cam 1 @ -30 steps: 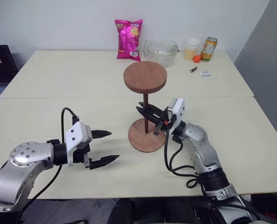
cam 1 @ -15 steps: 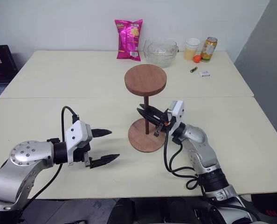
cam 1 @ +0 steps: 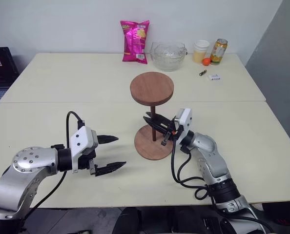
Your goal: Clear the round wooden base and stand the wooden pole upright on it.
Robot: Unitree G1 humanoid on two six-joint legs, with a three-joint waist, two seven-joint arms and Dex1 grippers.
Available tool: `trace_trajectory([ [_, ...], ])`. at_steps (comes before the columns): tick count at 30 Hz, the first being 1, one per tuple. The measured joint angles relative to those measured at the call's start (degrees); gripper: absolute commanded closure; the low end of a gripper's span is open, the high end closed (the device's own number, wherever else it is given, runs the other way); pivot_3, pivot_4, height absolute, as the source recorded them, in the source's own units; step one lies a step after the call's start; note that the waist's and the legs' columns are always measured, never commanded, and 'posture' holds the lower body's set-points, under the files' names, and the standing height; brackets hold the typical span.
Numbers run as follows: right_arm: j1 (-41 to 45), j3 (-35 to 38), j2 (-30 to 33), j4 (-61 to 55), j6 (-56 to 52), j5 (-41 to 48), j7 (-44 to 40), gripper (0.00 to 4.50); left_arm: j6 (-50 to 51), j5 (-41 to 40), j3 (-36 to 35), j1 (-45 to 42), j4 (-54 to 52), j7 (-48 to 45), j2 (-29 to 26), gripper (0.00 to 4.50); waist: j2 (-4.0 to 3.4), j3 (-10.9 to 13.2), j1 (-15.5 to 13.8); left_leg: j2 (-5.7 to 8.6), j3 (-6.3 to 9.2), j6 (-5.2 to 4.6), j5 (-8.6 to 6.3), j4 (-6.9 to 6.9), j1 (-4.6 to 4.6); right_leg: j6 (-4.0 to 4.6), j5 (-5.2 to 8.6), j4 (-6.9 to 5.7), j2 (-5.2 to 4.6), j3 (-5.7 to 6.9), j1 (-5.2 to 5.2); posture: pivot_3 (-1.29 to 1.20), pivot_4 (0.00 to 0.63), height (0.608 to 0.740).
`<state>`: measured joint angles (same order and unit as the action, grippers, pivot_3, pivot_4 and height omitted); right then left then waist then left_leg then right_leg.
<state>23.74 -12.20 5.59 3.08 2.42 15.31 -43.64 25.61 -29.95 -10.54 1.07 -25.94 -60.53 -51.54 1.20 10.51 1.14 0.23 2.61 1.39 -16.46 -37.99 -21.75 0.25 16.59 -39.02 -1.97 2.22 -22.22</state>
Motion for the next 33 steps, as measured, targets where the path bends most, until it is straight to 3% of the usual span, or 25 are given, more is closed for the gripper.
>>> trace_trajectory([
  [25,1.04,-1.61,3.52,-1.74,-4.71,-0.85,2.19,4.25,-1.28,1.13,0.10,0.05,1.02,-0.18,0.15,0.00,0.05,-0.14,-0.18,0.01,0.00,-0.01,-0.01,0.01,0.37,0.00,0.00,0.00,0.00,-0.01,0.36,0.00,0.150,0.740],
  [33,1.49,-2.29,4.29,-1.74,-5.67,-0.90,3.28,4.25,-1.71,1.49,0.40,0.07,1.05,-0.21,0.22,0.00,0.04,-0.14,-0.24,0.00,0.00,-0.03,-0.02,0.10,0.85,0.00,0.02,0.06,0.00,-0.02,0.82,0.00,0.150,0.740],
])
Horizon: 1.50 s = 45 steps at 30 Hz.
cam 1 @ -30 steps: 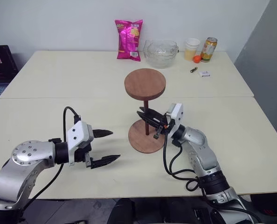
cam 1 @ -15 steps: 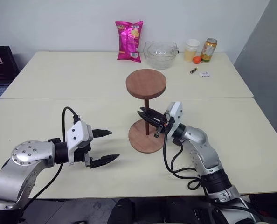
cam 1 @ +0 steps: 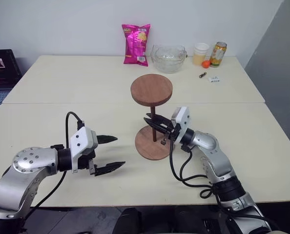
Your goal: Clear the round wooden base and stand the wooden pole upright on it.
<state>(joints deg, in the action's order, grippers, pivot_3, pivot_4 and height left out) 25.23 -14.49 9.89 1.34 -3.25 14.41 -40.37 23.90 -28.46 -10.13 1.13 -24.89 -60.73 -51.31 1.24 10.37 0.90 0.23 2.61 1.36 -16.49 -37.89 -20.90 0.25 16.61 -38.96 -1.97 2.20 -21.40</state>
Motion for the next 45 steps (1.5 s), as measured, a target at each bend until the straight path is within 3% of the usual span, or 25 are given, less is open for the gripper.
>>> trace_trajectory([
  [15,0.26,0.16,0.39,-1.25,-1.69,0.27,0.59,4.25,-0.63,0.51,0.80,-0.01,0.13,0.11,0.08,0.00,-0.01,0.00,-0.20,0.00,0.00,0.00,0.00,0.00,0.01,0.00,0.00,-0.01,0.00,-0.01,0.00,0.00,0.150,0.740],
  [16,0.26,0.20,0.42,-1.31,-1.67,0.27,0.62,3.54,-0.63,0.52,0.80,-0.01,0.13,0.11,0.08,0.00,-0.01,0.00,-0.26,0.00,0.00,0.00,0.00,0.00,0.01,0.00,0.00,-0.01,0.00,0.00,0.00,0.00,0.150,0.740],
  [18,0.12,0.25,1.15,-0.76,-2.33,-0.57,0.99,3.33,-0.63,0.53,0.81,-0.06,0.12,0.11,0.08,0.00,0.01,0.00,-0.35,0.00,0.00,0.00,0.00,0.00,0.00,0.00,0.00,0.00,0.00,0.00,-0.01,0.00,0.150,0.740],
  [21,-1.47,0.30,1.75,1.24,-3.20,-1.61,1.54,2.68,-0.63,0.56,0.83,-0.08,0.27,0.11,0.08,0.00,-0.01,0.06,-0.53,0.00,-0.02,0.00,0.00,0.01,-0.11,0.00,0.00,0.01,0.00,-0.02,-0.12,0.00,0.150,0.740],
  [32,-1.76,2.11,1.67,0.07,-3.41,-1.45,1.01,0.06,-0.63,0.57,0.90,-0.38,0.46,0.08,0.08,0.00,-0.02,0.08,-0.52,0.00,-0.02,0.00,0.00,0.02,-0.30,0.00,0.00,0.00,0.00,-0.03,-0.33,0.00,0.150,0.740],
  [41,-2.43,2.06,4.01,-4.01,-6.54,1.47,-3.39,0.06,-0.64,0.46,0.90,-1.60,0.81,0.41,0.80,0.00,-0.05,0.10,-0.53,0.00,-0.02,0.00,0.00,0.02,-0.33,0.00,0.00,0.01,0.00,-0.02,-0.34,0.00,0.150,0.740],
  [45,-2.28,4.17,9.59,-4.84,-8.83,2.71,-5.58,0.06,1.67,0.82,0.02,-2.10,1.27,3.62,0.86,0.00,-0.06,0.14,-0.78,0.02,-0.01,-0.01,0.00,-0.01,-0.38,0.00,0.00,0.03,-0.01,-0.01,-0.35,0.00,0.150,0.740],
])
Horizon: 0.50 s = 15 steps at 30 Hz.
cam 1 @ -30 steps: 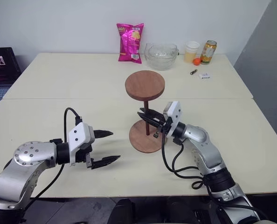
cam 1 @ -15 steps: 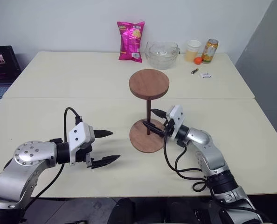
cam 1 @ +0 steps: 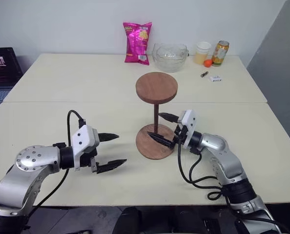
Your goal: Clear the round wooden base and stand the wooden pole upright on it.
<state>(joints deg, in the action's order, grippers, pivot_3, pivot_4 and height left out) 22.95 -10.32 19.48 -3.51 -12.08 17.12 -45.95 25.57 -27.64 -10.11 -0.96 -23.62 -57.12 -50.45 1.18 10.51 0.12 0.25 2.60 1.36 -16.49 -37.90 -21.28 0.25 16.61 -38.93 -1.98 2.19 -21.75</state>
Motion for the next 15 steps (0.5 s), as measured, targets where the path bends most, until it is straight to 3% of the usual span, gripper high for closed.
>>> trace_trajectory([
  [15,-4.13,13.63,29.25,-5.22,-10.42,10.77,-20.21,0.06,1.67,2.00,-8.29,2.15,3.23,1.22,-5.14,0.00,-0.05,0.07,-0.03,-0.02,0.01,-0.01,0.00,-0.03,-0.50,0.00,0.00,0.01,0.00,0.08,-0.45,0.00,0.150,0.740],
])
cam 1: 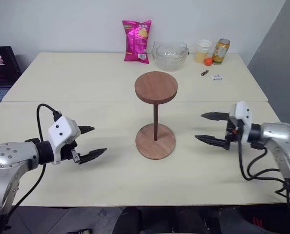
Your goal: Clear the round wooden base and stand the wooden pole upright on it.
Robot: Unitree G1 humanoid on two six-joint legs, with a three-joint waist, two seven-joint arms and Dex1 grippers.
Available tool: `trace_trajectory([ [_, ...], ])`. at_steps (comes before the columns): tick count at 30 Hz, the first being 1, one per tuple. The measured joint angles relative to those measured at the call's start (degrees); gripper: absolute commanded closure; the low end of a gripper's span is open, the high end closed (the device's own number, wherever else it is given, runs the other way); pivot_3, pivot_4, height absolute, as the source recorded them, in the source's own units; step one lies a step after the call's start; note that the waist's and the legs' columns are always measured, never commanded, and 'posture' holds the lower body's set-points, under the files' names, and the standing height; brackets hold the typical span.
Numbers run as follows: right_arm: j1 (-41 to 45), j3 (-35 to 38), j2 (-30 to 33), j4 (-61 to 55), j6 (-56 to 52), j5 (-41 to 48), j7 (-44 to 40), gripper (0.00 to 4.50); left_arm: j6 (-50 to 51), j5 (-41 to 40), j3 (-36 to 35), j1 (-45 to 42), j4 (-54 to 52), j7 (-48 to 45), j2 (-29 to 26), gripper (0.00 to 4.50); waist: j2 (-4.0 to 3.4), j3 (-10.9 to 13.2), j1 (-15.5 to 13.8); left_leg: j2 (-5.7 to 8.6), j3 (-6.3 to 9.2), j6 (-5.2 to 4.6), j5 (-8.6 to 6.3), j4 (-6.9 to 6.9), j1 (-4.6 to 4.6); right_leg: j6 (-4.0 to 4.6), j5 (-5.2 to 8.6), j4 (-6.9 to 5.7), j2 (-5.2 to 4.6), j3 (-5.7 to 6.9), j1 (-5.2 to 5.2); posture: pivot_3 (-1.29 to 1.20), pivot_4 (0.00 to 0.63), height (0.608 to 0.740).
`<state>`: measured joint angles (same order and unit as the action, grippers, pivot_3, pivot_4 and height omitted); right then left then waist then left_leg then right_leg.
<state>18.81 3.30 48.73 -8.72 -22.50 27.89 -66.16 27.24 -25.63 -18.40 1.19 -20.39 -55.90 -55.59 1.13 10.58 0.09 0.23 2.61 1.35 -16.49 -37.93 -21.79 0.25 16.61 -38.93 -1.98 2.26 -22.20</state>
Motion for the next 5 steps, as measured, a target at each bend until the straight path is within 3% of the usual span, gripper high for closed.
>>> trace_trajectory([
  [5,-3.45,0.64,4.60,-2.83,-1.14,0.65,-3.91,0.06,0.06,-0.01,0.29,-2.11,1.85,-1.06,-0.51,0.00,0.02,0.01,0.06,0.00,-0.02,0.00,0.00,-0.01,-0.01,0.00,0.00,0.00,0.00,-0.01,0.00,0.00,0.150,0.740],
])
